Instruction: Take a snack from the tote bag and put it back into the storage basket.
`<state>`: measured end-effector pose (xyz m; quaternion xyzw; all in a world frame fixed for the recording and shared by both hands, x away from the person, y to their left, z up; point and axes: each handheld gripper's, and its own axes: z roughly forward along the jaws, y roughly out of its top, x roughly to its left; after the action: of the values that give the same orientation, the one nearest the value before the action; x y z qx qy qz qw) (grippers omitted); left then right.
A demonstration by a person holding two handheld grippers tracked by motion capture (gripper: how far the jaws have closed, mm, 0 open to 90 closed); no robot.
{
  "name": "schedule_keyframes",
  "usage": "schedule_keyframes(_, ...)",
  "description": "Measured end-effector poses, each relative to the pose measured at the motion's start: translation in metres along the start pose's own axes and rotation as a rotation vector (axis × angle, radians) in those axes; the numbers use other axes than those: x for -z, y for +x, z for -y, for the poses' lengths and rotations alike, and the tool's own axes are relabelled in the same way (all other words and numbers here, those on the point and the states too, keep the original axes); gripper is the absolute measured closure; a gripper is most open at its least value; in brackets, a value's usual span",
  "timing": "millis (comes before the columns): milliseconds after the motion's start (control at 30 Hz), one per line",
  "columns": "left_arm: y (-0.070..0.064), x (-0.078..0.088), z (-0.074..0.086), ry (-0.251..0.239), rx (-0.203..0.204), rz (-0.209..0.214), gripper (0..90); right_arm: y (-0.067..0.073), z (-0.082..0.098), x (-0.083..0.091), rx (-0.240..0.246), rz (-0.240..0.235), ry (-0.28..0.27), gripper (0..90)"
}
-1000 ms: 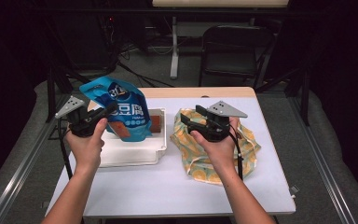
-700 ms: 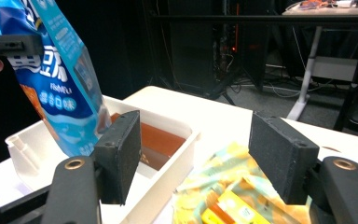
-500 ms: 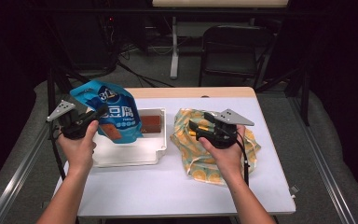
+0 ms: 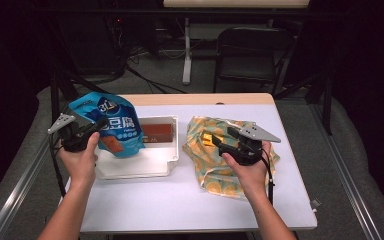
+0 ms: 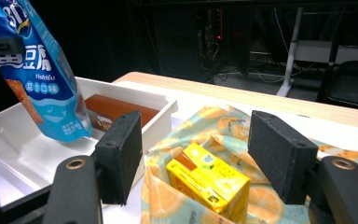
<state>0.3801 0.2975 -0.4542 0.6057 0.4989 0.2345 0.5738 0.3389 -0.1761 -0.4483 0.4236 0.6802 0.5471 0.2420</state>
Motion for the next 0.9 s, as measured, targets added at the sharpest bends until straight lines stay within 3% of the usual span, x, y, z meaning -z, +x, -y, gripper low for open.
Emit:
schedule_keyframes(100,0.004,-0.001,0.002,-0.006,0.011,0.002,89.5,-0.002,0.003,0.001,-0.003,0.005,0.002,34.9)
schedule_keyframes(300,0.005,-0.003,0.005,0.0,-0.016,-0.011,89.4,-0.006,0.01,0.003,-0.01,0.014,0.012,35.5)
schedule_keyframes(567,0.011,-0.006,0.015,0.016,-0.006,-0.03,89.3,-0.008,0.016,0.003,-0.018,0.025,0.016,36.6)
schedule_keyframes(900,0.022,-0.003,0.022,0.011,0.023,-0.034,87.2,-0.012,0.022,0.005,-0.028,0.035,0.001,47.7)
